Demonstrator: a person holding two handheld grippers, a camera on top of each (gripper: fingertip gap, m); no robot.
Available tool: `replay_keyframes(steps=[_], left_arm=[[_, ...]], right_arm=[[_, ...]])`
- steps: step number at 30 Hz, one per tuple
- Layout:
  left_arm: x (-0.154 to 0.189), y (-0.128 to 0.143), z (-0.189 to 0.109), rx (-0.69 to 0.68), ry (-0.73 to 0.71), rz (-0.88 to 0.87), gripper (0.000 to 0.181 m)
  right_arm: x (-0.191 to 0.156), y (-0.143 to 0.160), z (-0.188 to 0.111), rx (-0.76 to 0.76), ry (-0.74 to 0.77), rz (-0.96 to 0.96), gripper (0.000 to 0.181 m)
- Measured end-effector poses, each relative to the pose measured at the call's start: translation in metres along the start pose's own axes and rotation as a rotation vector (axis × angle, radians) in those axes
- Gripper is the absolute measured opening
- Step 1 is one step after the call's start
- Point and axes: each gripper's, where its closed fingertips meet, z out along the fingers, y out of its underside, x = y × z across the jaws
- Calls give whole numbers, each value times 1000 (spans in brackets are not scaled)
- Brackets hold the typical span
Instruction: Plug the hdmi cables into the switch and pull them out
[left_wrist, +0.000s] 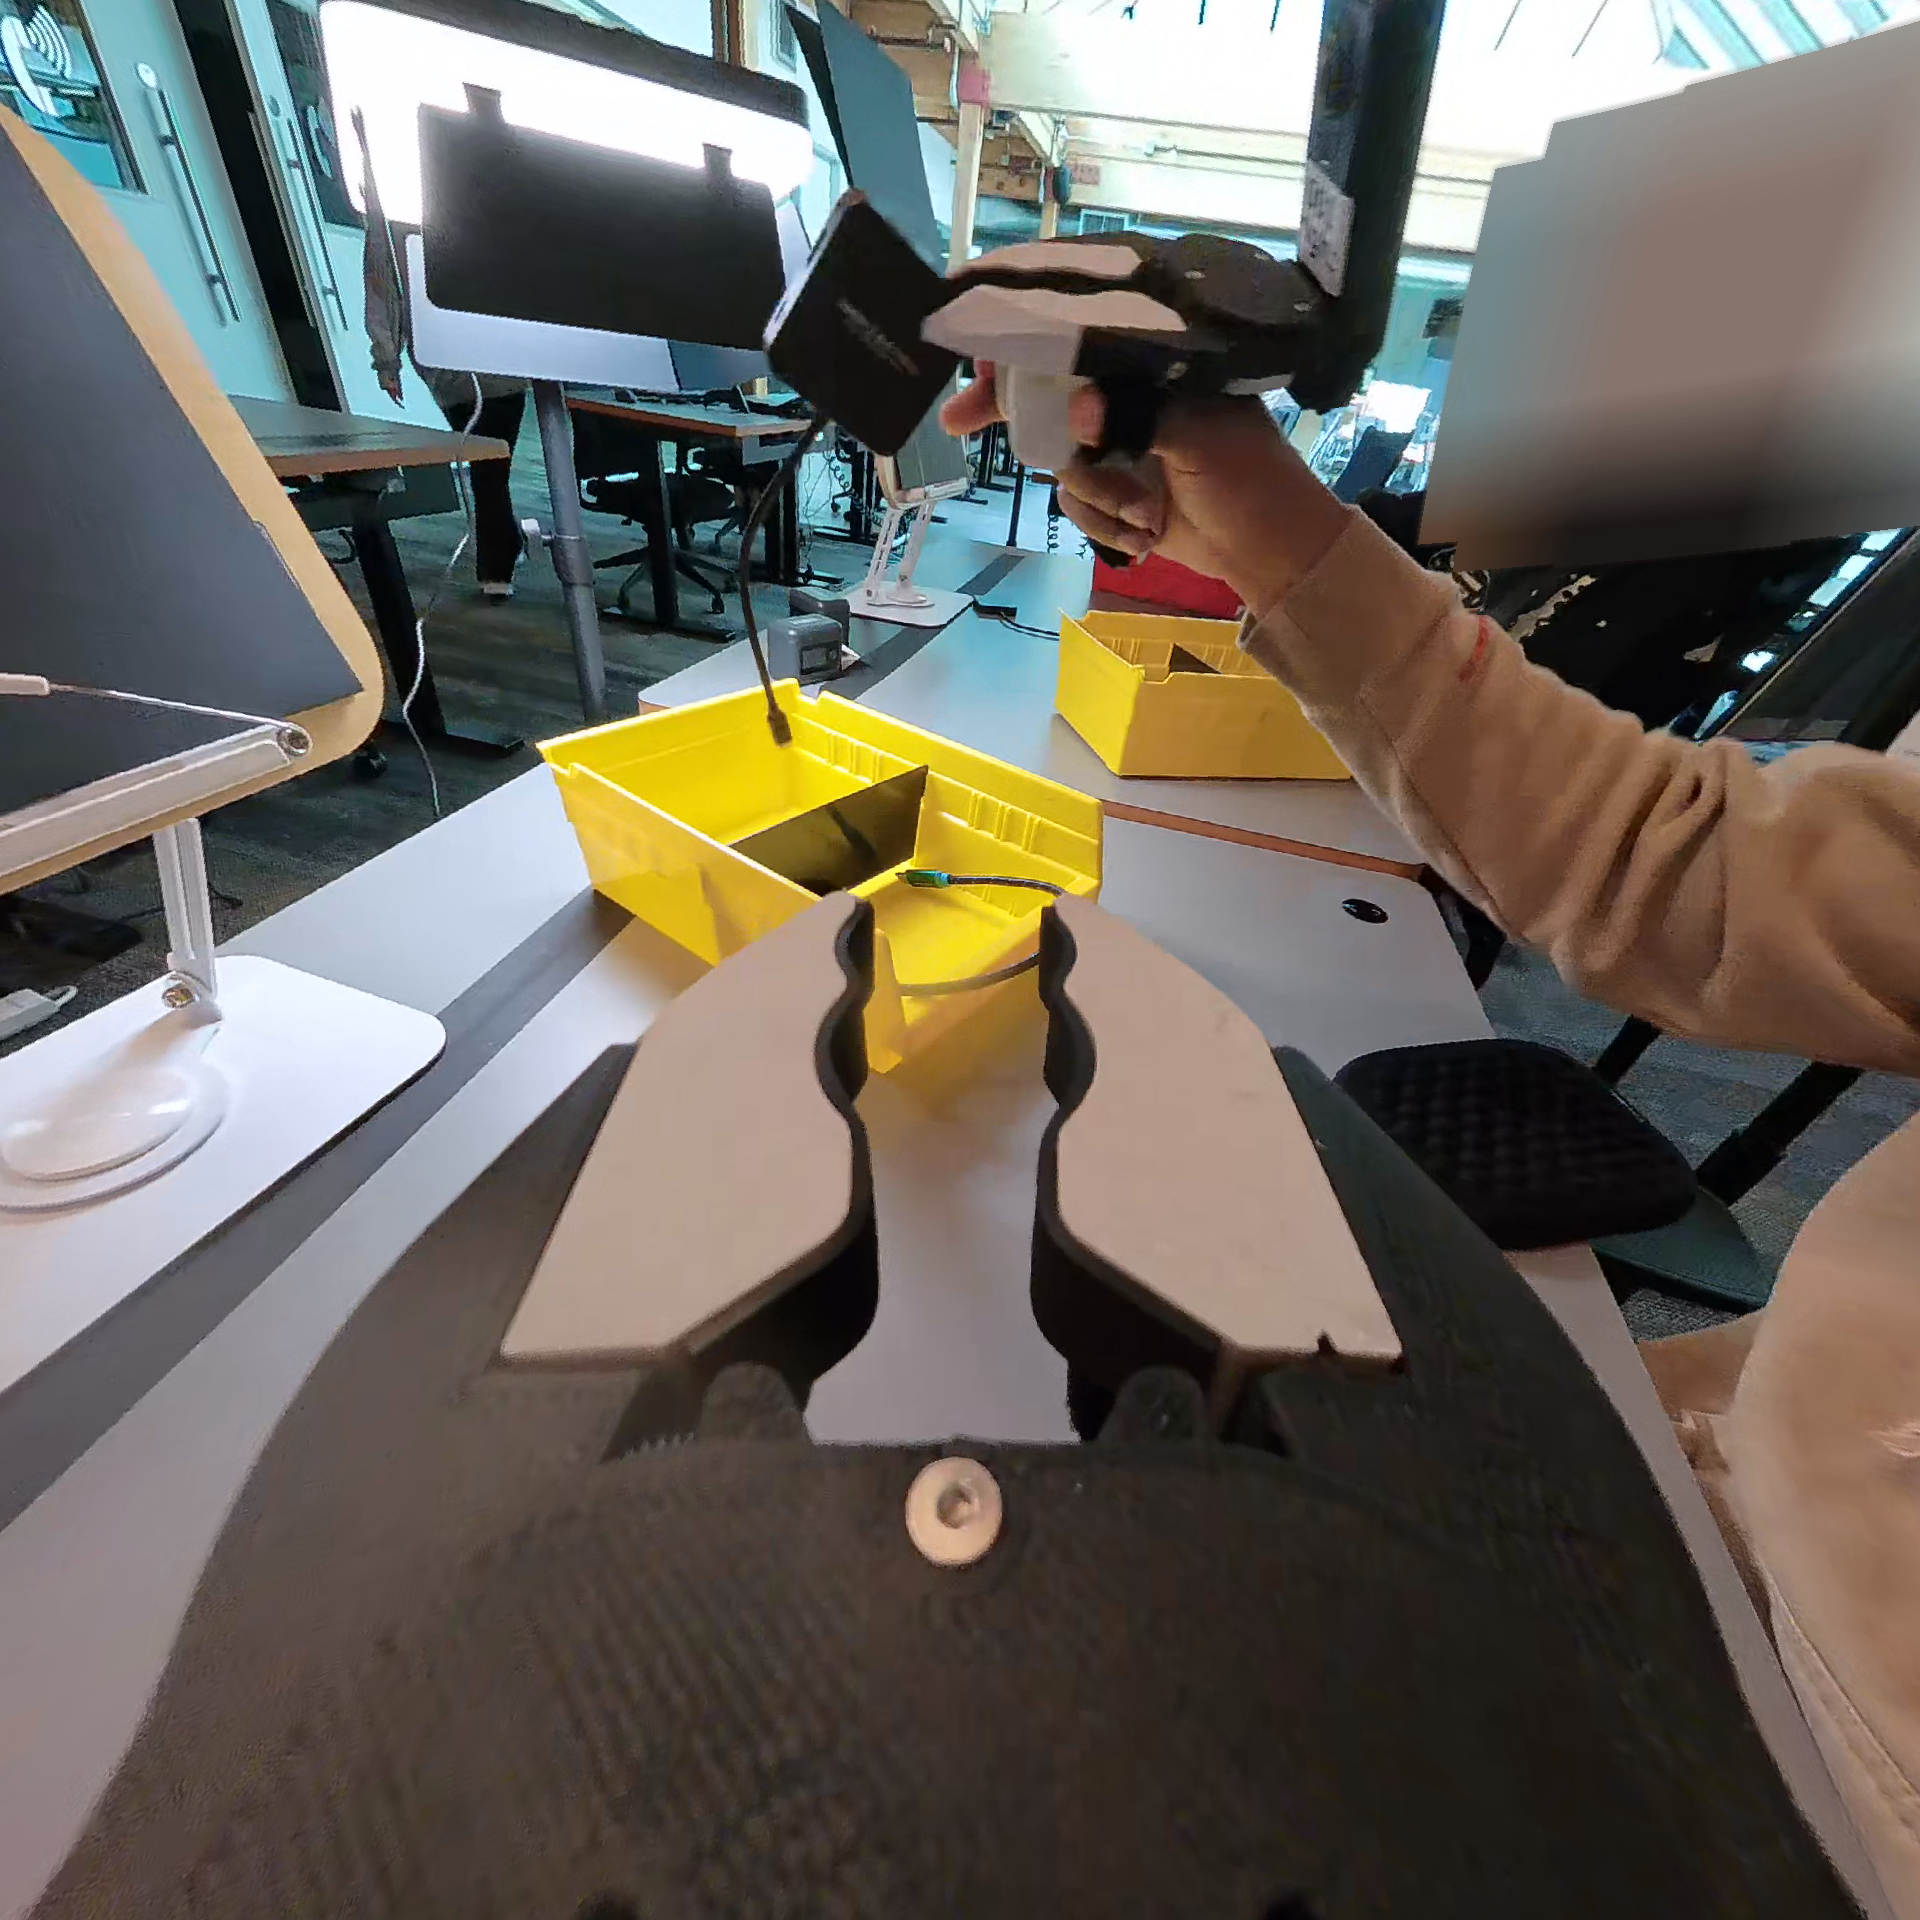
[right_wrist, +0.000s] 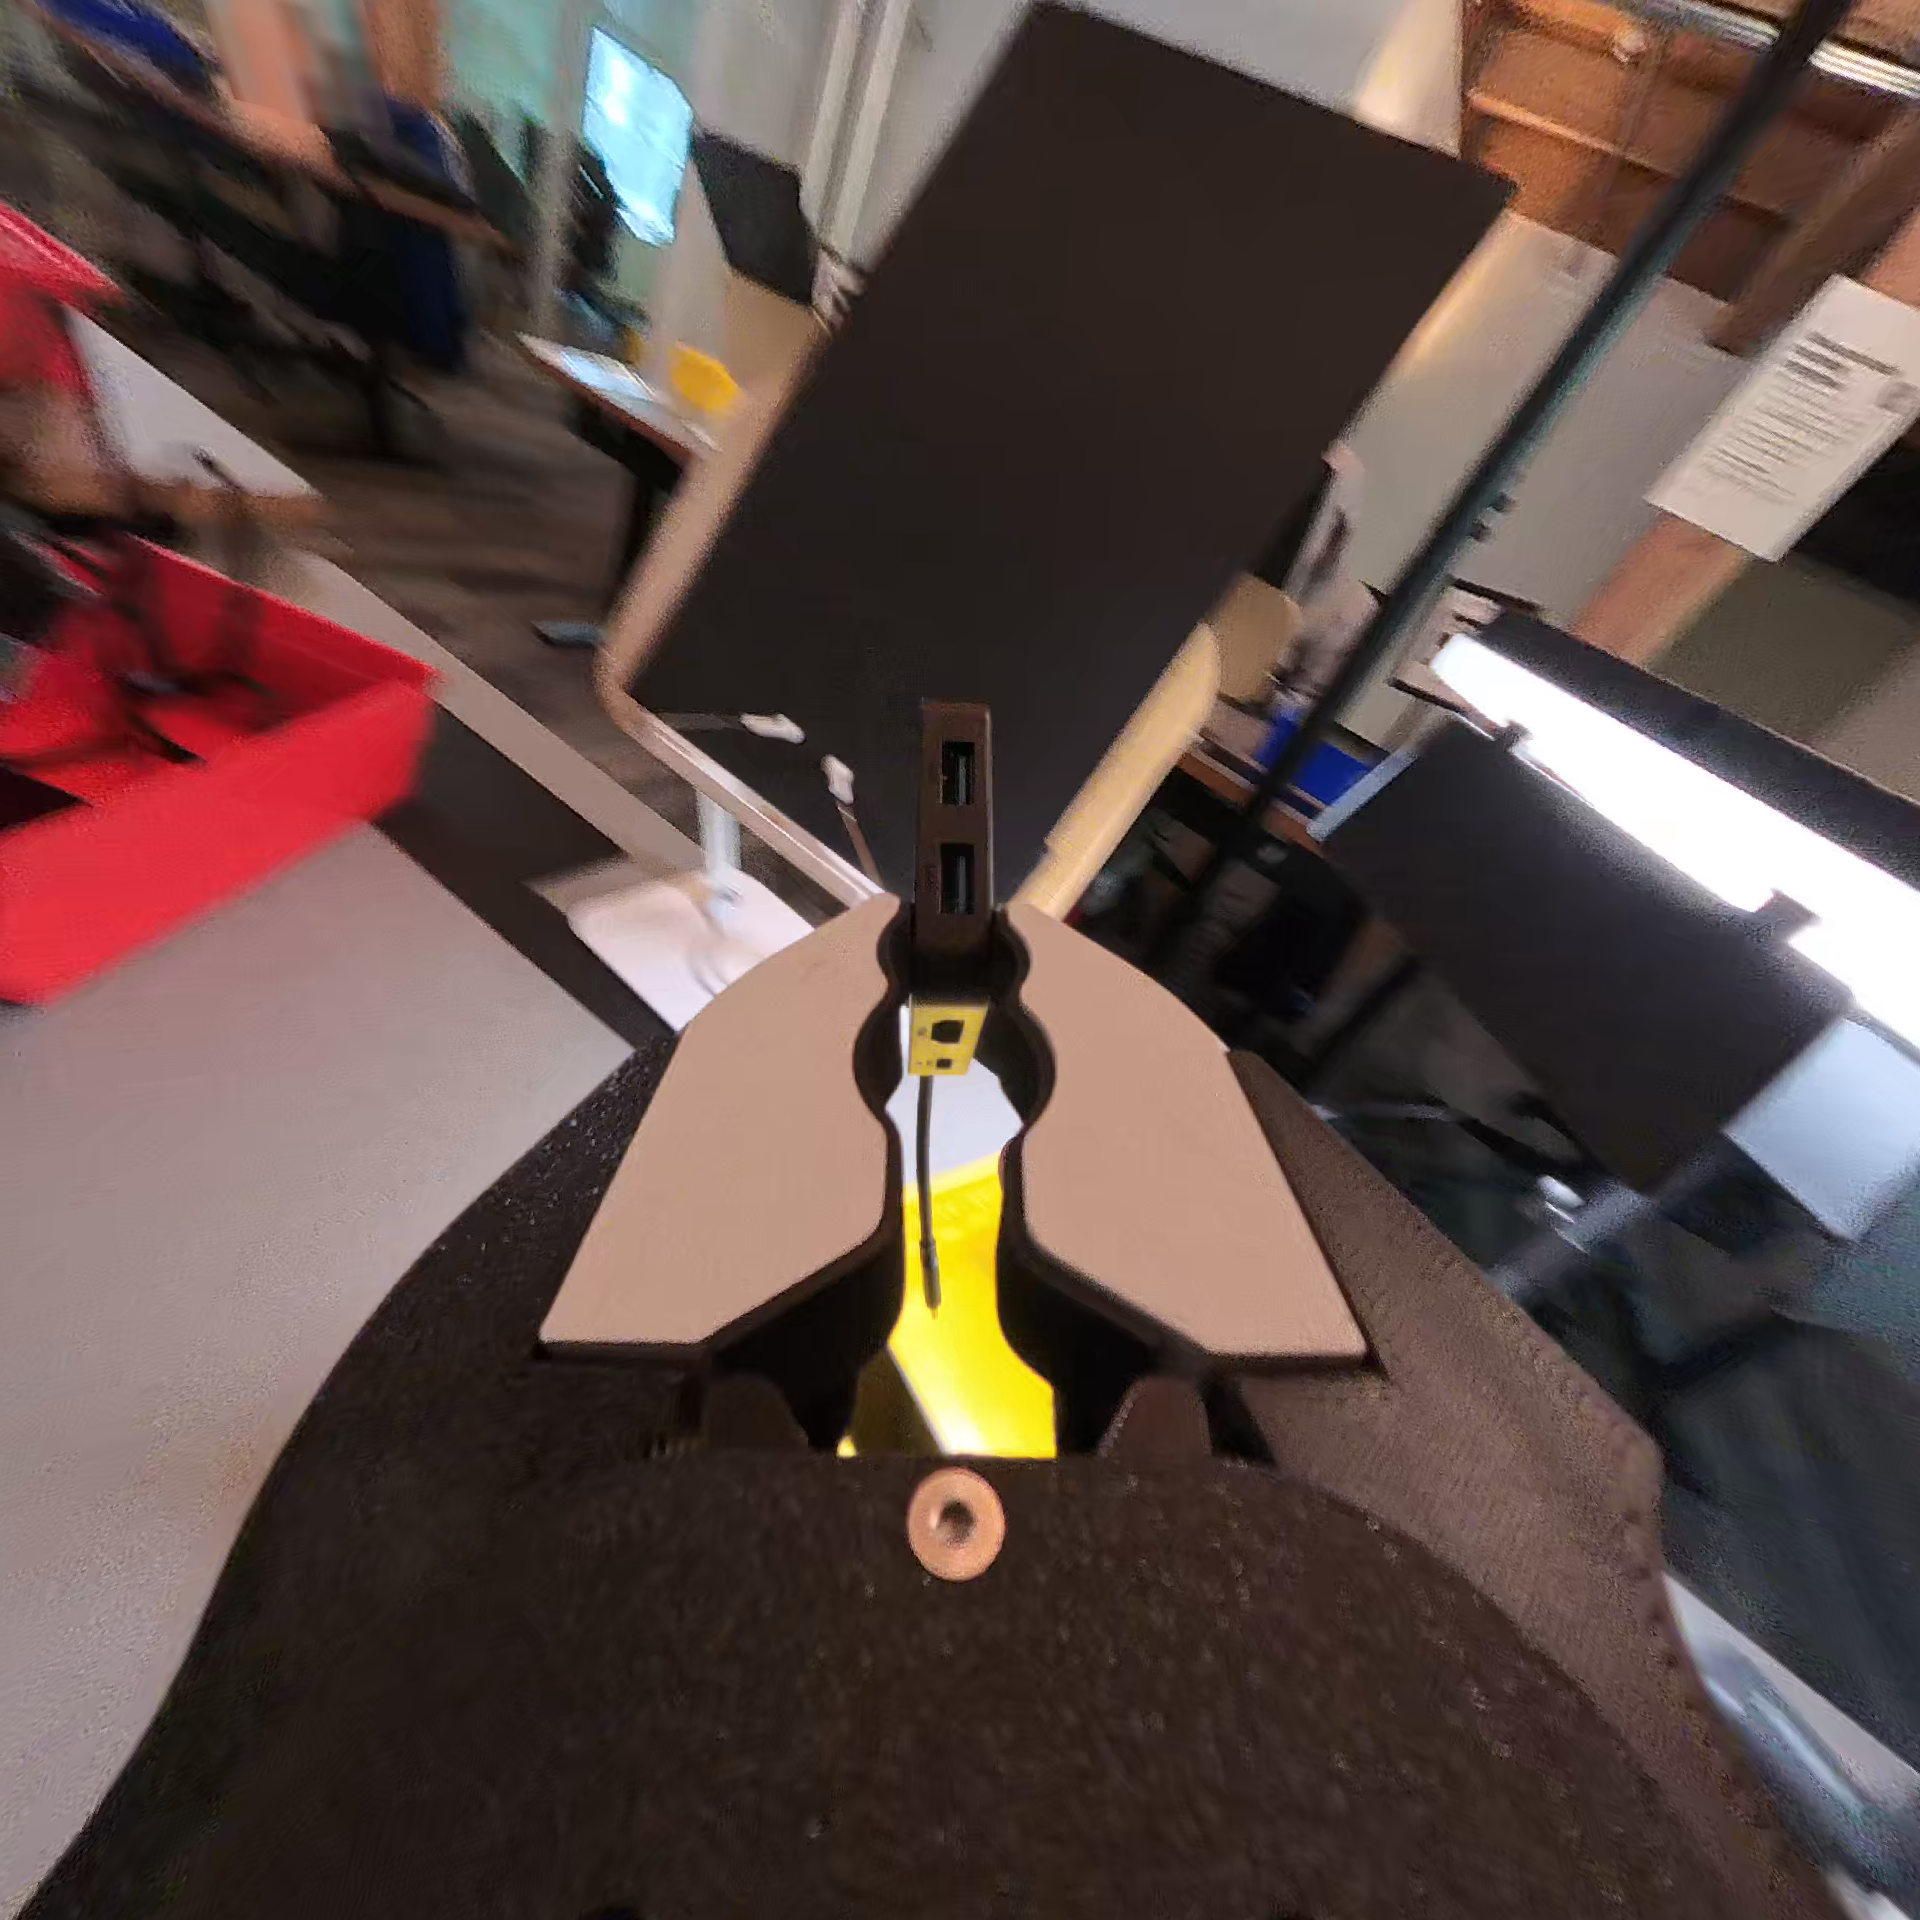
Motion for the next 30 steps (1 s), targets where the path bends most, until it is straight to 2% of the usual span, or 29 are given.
replay_keyframes(steps=[4, 9, 13, 17, 19, 20, 22, 25, 28, 30], left_arm=[[-1, 4, 0, -34, -19, 8, 30], [-12, 14, -4, -123, -102, 1, 28], [-23, 20, -10, -165, -159, -21, 28], [-29, 23, -14, -174, -180, -35, 28], [-31, 22, -17, -175, -187, -36, 28], [-31, 21, -19, -172, -192, -34, 28], [-34, 19, -22, -161, -200, -36, 28], [-36, 17, -24, -146, -200, -54, 28], [-38, 19, -24, -153, -214, -52, 28], [-39, 19, -24, -155, -224, -50, 28]], right_arm=[[33, 74, 28, -258, 119, -139, 14], [29, 176, 53, -514, 122, -151, 14], [18, 221, 67, -615, 96, -65, 14], [0, 249, 76, -731, 18, 43, 21], [-5, 247, 78, -743, 2, 92, 31], [-5, 236, 80, -697, 6, 98, 33], [-11, 202, 83, -569, -4, 168, 36], [-31, 134, 78, -324, -46, 290, 39], [-74, 78, 62, -124, -132, 375, 39], [-109, 60, 51, -46, -170, 384, 39]])
